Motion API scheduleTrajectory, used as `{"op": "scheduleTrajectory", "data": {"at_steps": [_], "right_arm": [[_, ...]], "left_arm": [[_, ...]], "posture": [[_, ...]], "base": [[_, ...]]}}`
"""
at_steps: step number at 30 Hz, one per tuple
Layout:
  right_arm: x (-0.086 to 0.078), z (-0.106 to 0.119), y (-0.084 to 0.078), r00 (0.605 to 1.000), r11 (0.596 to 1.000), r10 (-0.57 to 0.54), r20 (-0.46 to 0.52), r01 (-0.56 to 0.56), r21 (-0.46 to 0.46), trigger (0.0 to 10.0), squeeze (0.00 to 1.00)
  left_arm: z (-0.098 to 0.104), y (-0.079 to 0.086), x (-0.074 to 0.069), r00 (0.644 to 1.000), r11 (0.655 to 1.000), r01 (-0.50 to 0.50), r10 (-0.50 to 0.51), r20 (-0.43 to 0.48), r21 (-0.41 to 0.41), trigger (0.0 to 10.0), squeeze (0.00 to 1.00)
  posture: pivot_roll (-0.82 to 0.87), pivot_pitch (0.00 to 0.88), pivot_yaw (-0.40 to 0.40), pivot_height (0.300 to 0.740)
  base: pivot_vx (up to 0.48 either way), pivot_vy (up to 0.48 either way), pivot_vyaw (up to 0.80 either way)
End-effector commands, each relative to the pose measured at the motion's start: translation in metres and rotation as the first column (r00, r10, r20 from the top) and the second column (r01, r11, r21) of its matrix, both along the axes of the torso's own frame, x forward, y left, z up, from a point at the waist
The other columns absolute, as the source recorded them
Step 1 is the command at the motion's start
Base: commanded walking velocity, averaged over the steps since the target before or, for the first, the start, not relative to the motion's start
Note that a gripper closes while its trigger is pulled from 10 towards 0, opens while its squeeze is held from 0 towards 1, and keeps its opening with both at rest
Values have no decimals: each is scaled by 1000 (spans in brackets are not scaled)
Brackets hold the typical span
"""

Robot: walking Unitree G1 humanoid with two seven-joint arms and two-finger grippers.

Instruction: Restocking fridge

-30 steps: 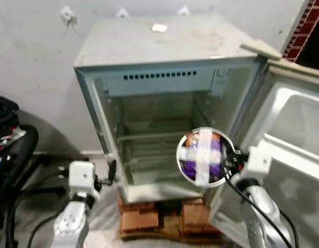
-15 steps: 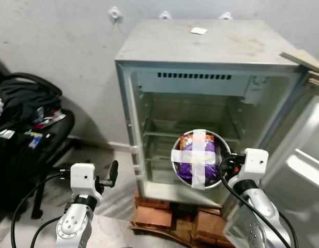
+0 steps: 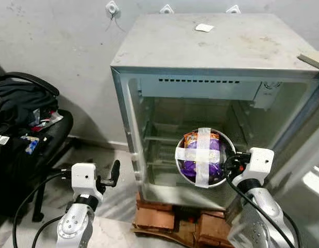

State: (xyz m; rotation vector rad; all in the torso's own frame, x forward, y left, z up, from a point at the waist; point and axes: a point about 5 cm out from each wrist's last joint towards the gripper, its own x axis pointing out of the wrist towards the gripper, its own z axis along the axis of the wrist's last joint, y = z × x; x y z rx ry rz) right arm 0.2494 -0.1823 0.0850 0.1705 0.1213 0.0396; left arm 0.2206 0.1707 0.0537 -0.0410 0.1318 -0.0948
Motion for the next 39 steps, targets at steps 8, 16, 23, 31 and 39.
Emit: {"op": "scheduleTrajectory", "data": {"at_steps": [8, 16, 23, 31, 39], "right_arm": [[2, 4, 0, 1000, 1000, 5, 14, -5, 1, 10000, 0], [11, 6, 6, 1000, 1000, 21, 16, -21, 8, 10000, 0], [37, 10, 22, 1000, 999, 25, 18, -25, 21, 10000, 0], [67, 14, 31, 997, 997, -71, -28, 72, 31, 10000, 0], [92, 23, 30, 988, 987, -149, -31, 150, 52, 10000, 0]], "left_arm": [[3, 1, 1, 1000, 1000, -14, 14, 6, -4, 10000, 0], [3, 3, -4, 999, 999, -41, 41, -3, 10, 10000, 0], [9, 11, -16, 996, 996, -83, 83, -11, 36, 10000, 0], [15, 10, -35, 993, 993, -110, 111, -28, 34, 10000, 0], [19, 5, -49, 991, 992, -124, 125, -49, 19, 10000, 0]], "posture": [[-19, 19, 25, 740], [-1, 49, 20, 740], [47, 119, 3, 740], [96, 191, -36, 740], [113, 233, -63, 740]], "base": [[66, 0, 0], [0, 0, 0], [0, 0, 0], [0, 0, 0], [0, 0, 0]]}}
